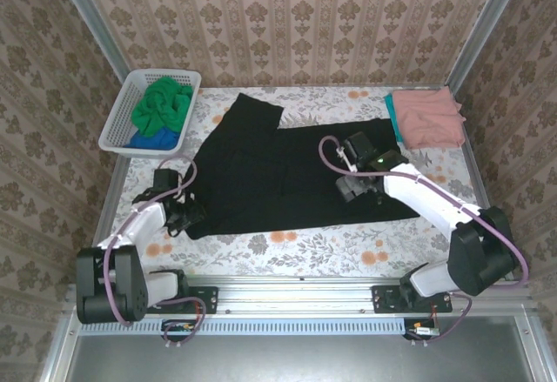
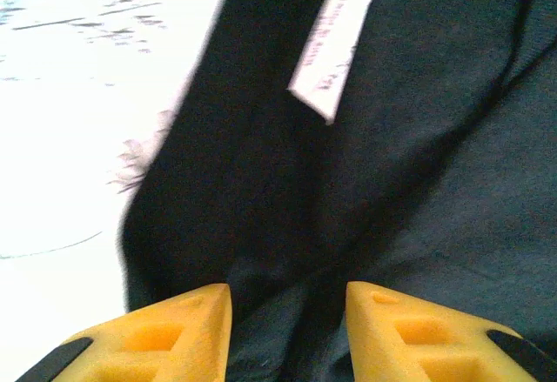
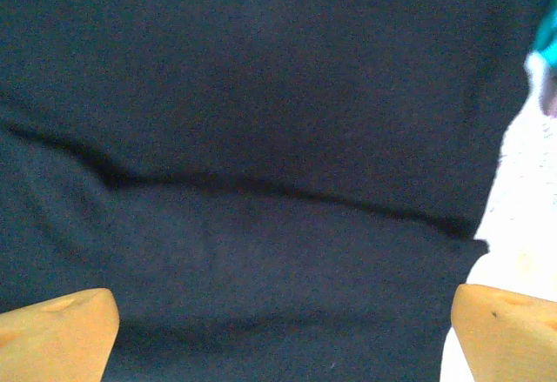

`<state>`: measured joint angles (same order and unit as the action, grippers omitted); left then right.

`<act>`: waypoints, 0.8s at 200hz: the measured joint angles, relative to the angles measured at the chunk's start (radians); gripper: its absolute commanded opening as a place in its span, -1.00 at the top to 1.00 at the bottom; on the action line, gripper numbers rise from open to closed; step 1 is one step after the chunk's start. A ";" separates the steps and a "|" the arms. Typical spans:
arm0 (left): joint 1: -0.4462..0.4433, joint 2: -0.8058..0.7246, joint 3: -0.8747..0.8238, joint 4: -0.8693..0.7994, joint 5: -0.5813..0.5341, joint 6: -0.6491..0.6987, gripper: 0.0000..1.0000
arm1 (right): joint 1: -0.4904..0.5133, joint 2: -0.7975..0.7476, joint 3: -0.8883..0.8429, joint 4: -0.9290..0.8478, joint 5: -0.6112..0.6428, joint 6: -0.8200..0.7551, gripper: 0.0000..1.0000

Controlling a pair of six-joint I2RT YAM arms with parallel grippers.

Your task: Fold and stack the t-shirts

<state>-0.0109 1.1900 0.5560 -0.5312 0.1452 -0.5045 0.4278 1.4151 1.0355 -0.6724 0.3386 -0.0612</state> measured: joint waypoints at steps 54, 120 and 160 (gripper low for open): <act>-0.073 -0.048 0.210 -0.083 -0.050 0.006 -0.16 | -0.221 0.227 0.268 0.121 -0.022 0.030 -0.80; -0.245 0.467 0.875 -0.018 -0.087 0.146 -0.22 | -0.379 0.756 0.787 0.036 -0.138 0.069 -0.59; -0.249 0.916 1.323 -0.073 -0.113 0.196 -0.22 | -0.422 0.910 0.941 -0.043 -0.260 0.122 -0.61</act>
<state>-0.2596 2.1056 1.8790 -0.6041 0.0319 -0.3088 0.0055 2.3253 1.9770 -0.7158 0.0788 0.0612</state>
